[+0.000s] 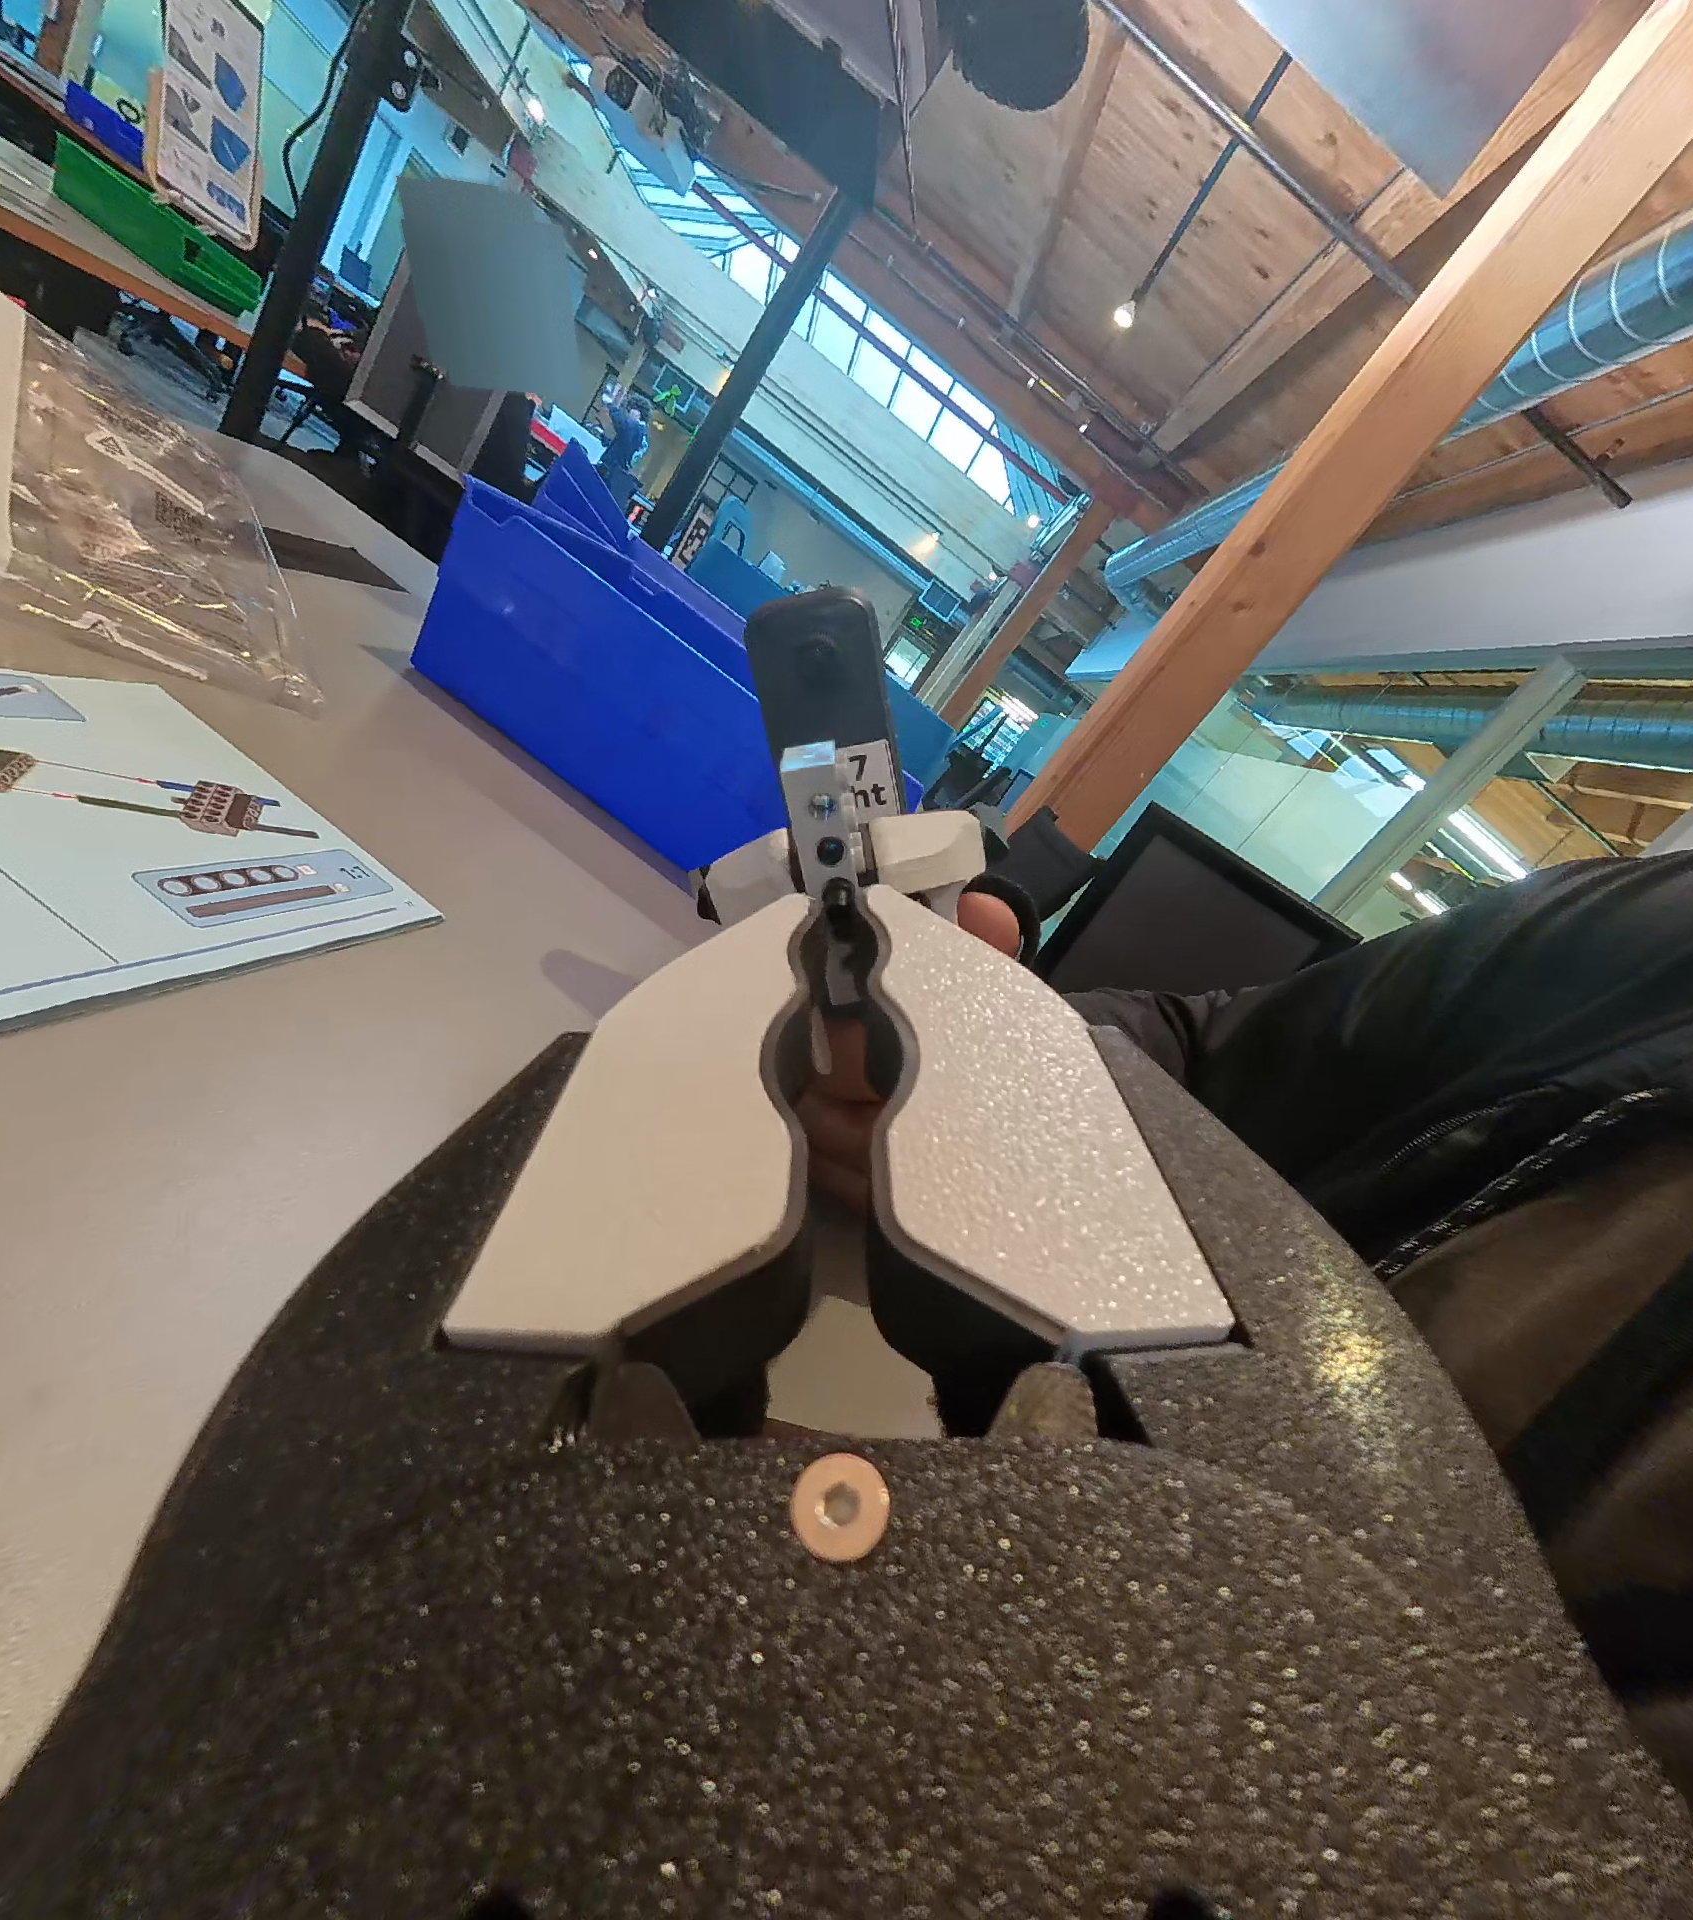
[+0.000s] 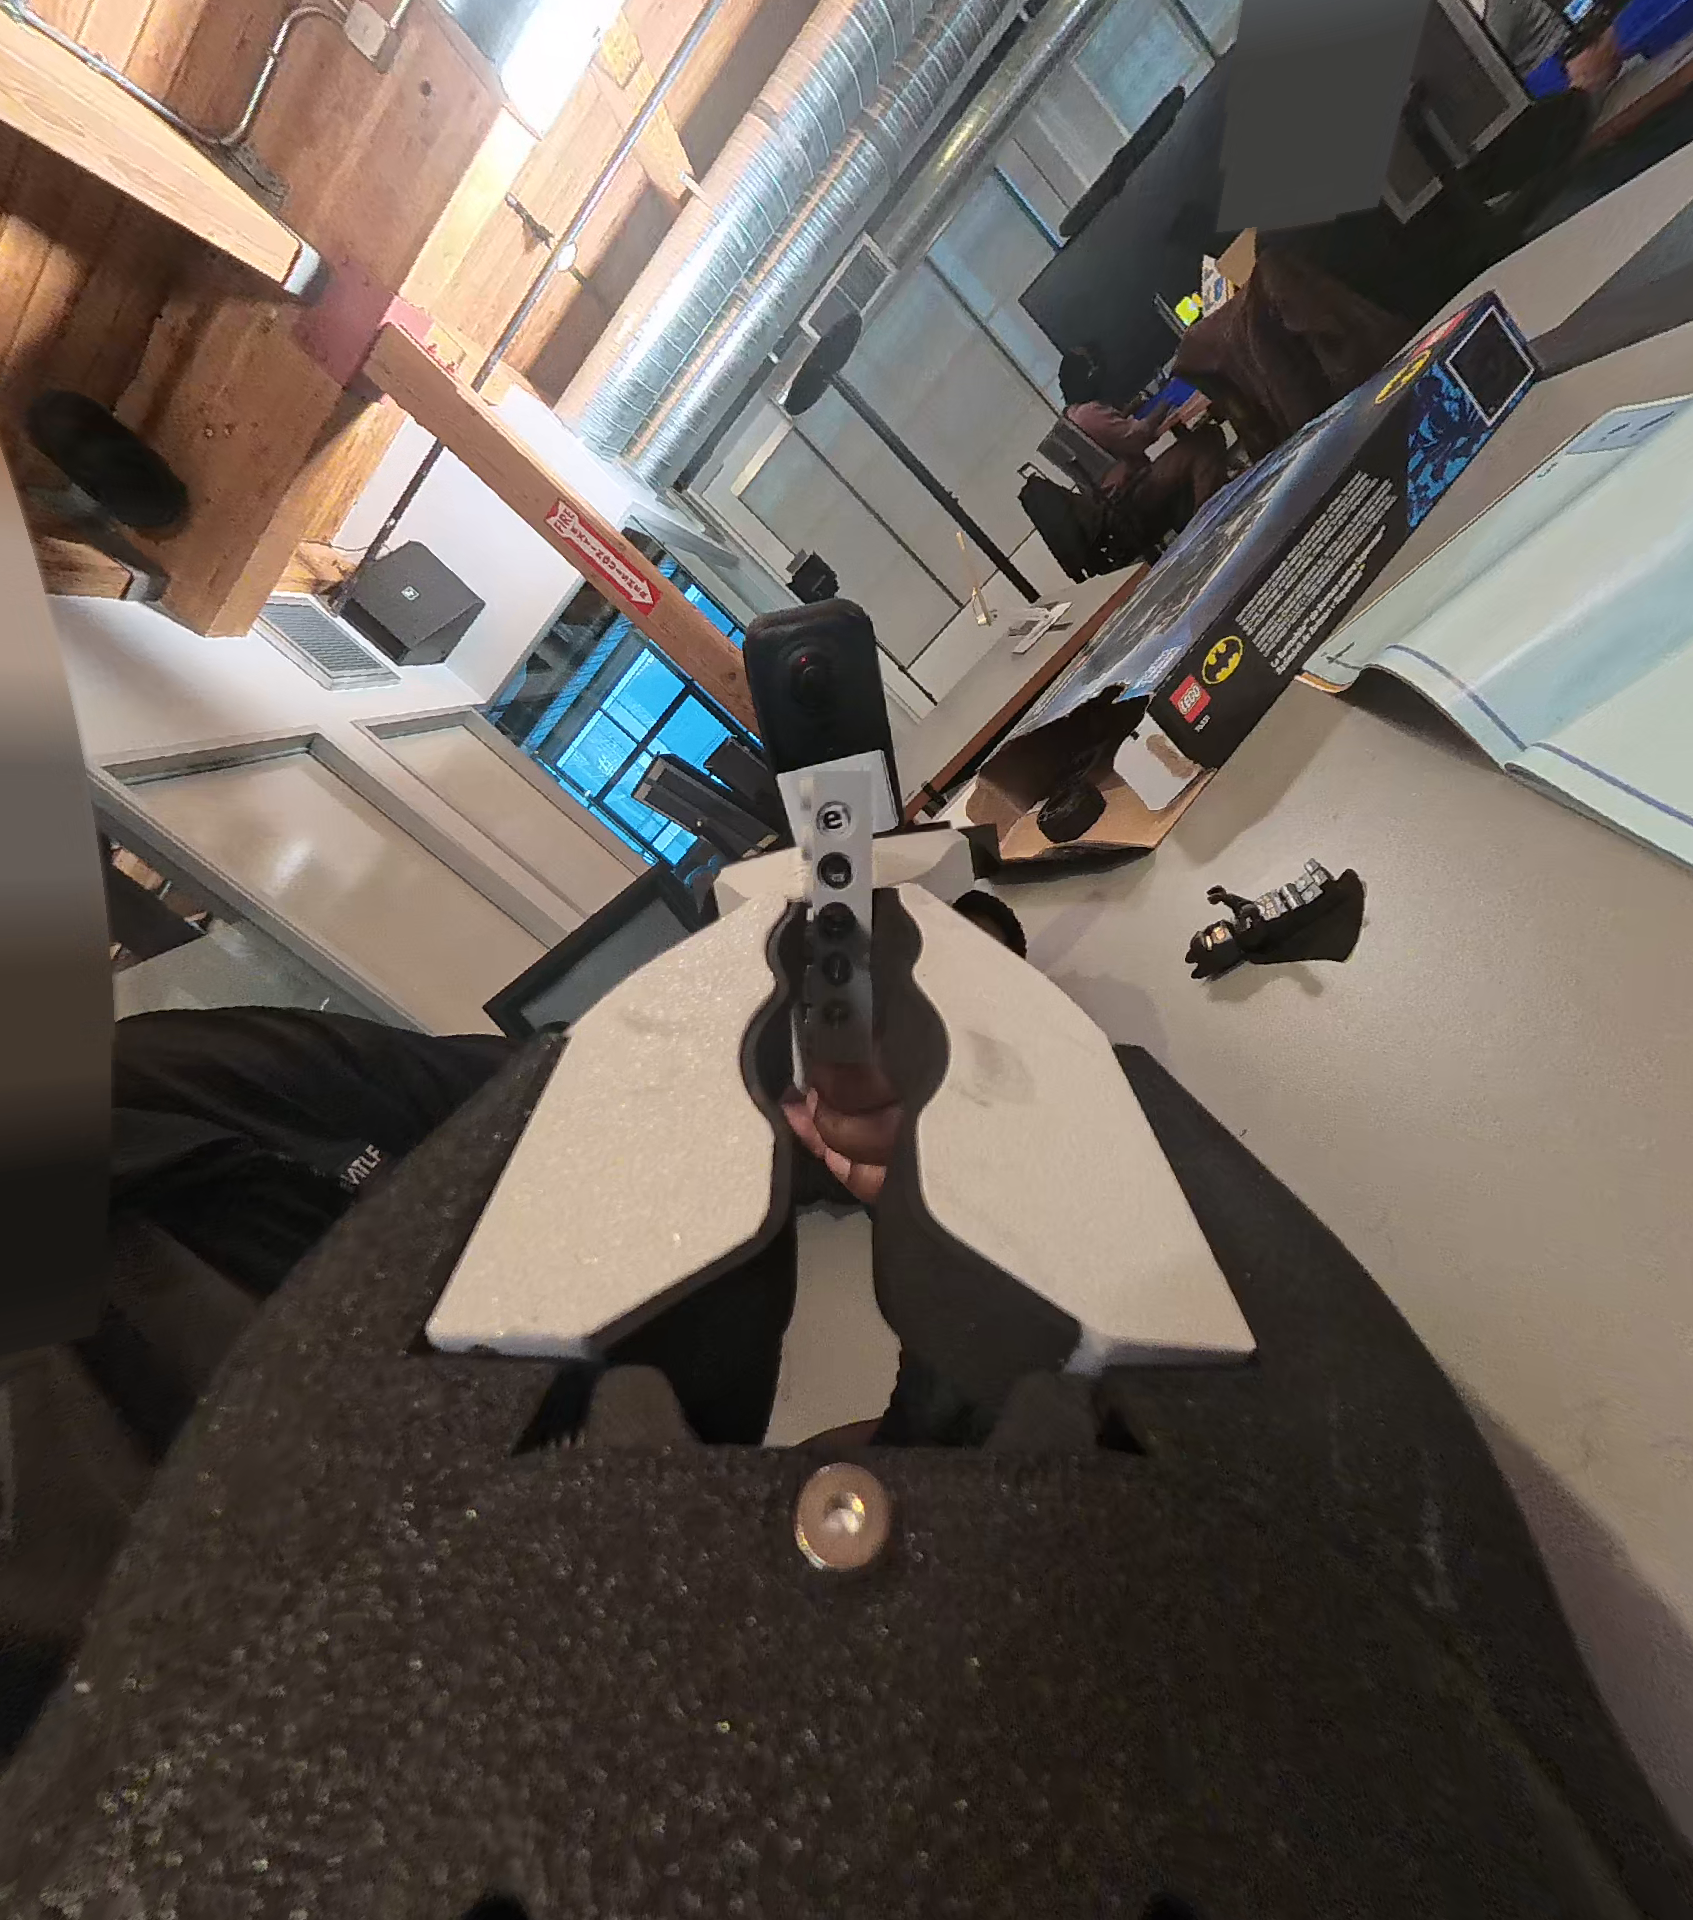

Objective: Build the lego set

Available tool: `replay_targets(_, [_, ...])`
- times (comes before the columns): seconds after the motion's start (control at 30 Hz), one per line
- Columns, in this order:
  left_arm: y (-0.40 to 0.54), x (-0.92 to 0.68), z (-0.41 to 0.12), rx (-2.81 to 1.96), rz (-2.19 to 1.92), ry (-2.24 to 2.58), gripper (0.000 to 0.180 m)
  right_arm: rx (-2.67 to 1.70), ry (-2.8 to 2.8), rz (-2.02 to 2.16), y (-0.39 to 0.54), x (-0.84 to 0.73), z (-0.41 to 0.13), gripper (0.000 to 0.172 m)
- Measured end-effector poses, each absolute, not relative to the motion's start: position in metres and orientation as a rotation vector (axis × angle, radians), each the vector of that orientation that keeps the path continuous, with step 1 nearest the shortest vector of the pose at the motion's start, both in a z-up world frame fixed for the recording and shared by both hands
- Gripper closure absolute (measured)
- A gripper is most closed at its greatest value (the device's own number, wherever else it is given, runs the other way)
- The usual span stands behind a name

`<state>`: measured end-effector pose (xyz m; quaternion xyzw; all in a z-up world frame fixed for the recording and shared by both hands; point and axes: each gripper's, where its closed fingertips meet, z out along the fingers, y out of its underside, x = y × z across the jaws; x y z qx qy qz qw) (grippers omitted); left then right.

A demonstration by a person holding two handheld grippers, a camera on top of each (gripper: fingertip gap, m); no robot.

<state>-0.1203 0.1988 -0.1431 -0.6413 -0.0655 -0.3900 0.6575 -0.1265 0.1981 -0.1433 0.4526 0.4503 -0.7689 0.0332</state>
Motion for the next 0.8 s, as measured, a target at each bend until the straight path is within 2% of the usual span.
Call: replay_targets(0.8, [0.196,-0.121,-0.155,-1.561,-0.923,-0.150,0.177,1.439,1.498,-2.189,0.188,-0.122,-0.160,0.159])
